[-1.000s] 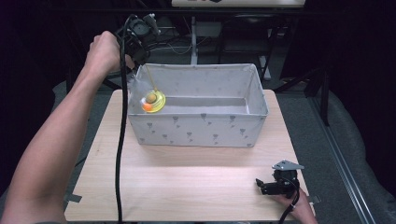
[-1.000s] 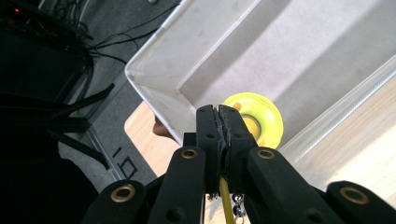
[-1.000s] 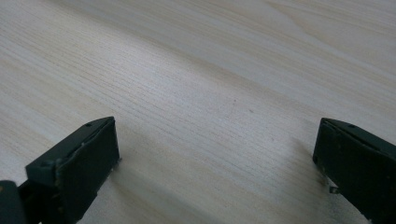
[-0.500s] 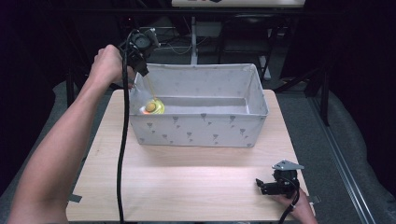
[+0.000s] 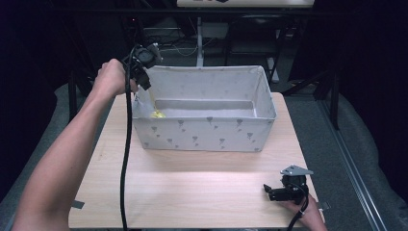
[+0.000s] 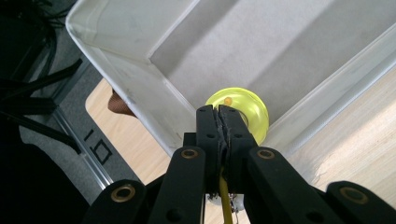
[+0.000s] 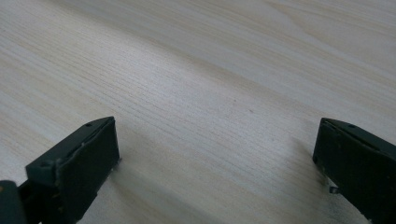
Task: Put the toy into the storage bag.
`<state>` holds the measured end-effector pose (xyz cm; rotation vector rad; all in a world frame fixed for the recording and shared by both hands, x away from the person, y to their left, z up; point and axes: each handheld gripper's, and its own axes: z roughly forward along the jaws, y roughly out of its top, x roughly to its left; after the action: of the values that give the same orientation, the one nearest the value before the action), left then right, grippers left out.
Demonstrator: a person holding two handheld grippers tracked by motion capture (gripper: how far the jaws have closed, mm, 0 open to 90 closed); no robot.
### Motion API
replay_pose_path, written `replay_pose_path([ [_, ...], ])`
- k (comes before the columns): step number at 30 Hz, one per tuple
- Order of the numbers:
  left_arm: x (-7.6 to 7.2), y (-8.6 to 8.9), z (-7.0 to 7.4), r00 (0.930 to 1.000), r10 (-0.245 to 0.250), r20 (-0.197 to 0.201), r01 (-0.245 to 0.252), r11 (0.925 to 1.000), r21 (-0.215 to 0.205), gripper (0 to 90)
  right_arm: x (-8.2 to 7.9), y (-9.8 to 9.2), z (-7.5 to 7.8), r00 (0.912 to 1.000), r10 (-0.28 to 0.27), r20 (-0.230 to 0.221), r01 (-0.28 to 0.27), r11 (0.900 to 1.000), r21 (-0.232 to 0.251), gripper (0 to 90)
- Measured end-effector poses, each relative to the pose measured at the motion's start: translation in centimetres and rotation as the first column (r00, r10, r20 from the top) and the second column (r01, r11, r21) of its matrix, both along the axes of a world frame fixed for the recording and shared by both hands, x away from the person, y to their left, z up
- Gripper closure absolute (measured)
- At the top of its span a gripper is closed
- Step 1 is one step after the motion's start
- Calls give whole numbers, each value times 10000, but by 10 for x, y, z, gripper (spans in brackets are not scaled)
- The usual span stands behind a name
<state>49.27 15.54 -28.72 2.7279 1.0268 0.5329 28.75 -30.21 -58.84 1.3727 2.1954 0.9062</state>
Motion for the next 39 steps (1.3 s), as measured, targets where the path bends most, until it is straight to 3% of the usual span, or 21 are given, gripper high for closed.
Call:
replay_pose_path([
  [7, 0, 8, -17, 9990, 129, -417, -130, 9999, -21, 881, 0, 0, 0, 10000, -1, -8, 1, 10000, -33, 0],
  [12, 3, 12, -34, 9955, 222, -919, -213, 9997, 100, 881, 0, 0, 0, 10000, 0, -3, 0, 10000, -7, 0],
  [17, 5, 15, -42, 9924, 324, -1185, -310, 9994, 133, 881, 0, 0, 0, 10000, -3, -1, 3, 10000, -6, 0],
  [25, 6, 21, -56, 9876, 511, -1484, -516, 9987, 6, 878, 0, 0, 0, 10000, 0, -3, 0, 10000, -6, 0],
  [29, 6, 24, -58, 9881, 608, -1411, -650, 9976, -249, 874, 0, 0, 0, 10000, -1, -3, 1, 10000, -4, 0],
  [32, 5, 28, -52, 9894, 713, -1263, -779, 9958, -483, 761, 0, 0, 0, 10000, 1, 2, -1, 10000, -2, 0],
  [34, 4, 29, -49, 9903, 740, -1177, -826, 9941, -702, 640, 0, 0, 0, 10000, -2, 1, 2, 10000, -5, 0],
  [37, -4, 36, -38, 9927, 1044, -608, -1111, 9865, -1205, 436, 0, 0, 0, 10000, -1, 3, 1, 10000, -6, 0],
  [39, -7, 38, -36, 9930, 1047, -541, -1109, 9853, -1299, 353, 0, 0, 0, 10000, 2, 3, -2, 10000, -3, 0],
])
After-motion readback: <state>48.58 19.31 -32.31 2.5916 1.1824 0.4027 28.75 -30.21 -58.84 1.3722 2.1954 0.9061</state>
